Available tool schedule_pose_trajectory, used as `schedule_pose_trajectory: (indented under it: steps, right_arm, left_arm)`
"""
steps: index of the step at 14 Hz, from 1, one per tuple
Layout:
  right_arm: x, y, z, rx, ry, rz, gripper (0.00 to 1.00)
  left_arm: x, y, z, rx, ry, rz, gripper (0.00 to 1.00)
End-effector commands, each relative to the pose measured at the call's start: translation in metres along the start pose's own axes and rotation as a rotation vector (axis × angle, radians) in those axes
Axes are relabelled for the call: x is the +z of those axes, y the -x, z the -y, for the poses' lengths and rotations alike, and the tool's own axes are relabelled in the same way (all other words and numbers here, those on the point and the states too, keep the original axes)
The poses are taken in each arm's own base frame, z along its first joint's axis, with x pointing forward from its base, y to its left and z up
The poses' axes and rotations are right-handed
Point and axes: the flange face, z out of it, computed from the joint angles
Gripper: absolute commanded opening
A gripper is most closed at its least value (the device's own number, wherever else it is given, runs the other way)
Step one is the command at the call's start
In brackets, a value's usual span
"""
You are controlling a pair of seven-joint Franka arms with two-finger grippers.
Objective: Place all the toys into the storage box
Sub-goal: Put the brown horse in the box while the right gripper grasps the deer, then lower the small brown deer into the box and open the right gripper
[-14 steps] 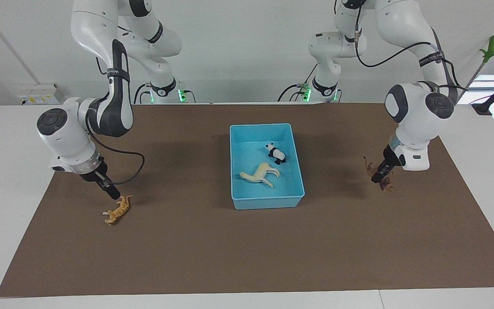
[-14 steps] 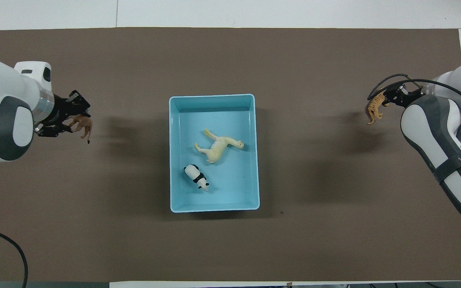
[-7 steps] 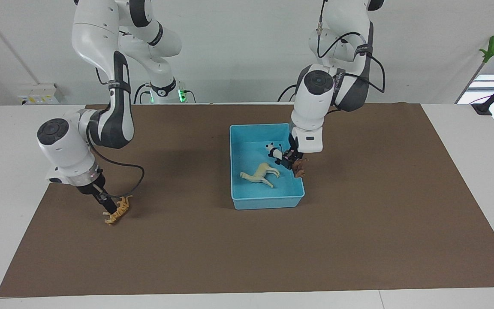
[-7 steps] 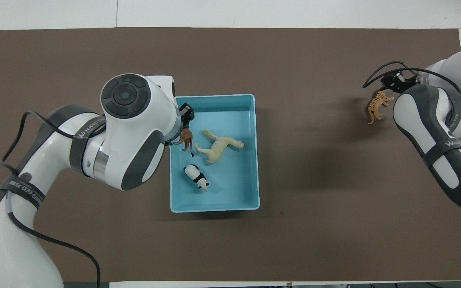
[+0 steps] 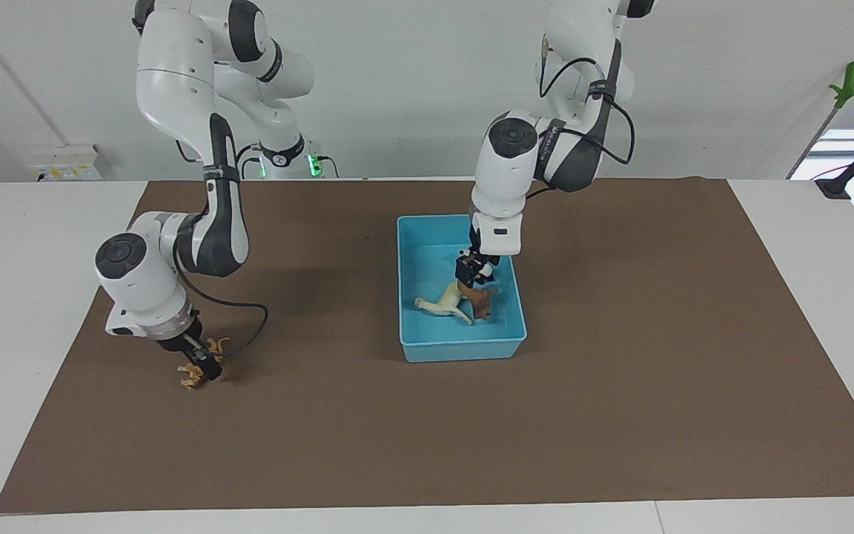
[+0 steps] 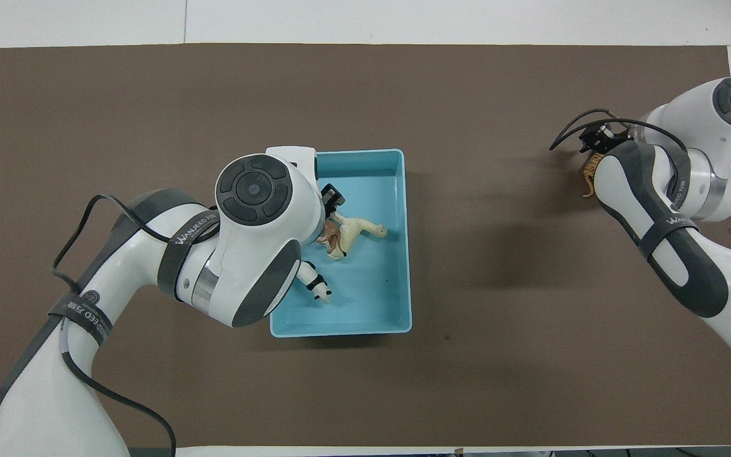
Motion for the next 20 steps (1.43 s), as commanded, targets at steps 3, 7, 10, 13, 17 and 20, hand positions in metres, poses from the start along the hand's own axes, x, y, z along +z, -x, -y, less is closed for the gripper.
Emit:
schedule_pose_trajectory:
  steps: [3,7,10,13,17,20]
  right_arm:
    - [0.003,0.002,-0.002,-0.026,-0.013,0.008,0.44]
    - [0.009,0.012,0.001,-0.101,-0.021,-0.004,0.00]
    - [-0.016,0.010,0.016,-0.155,-0.003,0.031,0.00]
    - [-0.099,0.012,0.058,-0.129,0.022,0.078,0.00]
    - [-0.178,0.095,0.134,-0.224,0.016,0.084,0.00]
    - [-0.189,0.215,0.210,-0.126,0.024,0.063,0.00]
  left_arm:
    - [-0.034,-0.008,0.012,-0.009,-0.024,0.012,1.00]
    - [-0.111,-0.079,0.073,0.124,-0.012,0.009,1.00]
    - [-0.146,-0.129,0.137,0.361,-0.055,0.054,1.00]
    - [-0.174,-0.162,0.164,0.606,-0.110,0.085,1.00]
    - [-0.173,-0.189,0.182,0.669,-0.100,0.110,1.00]
    - [-0.167,-0.203,0.175,0.688,-0.120,0.160,1.00]
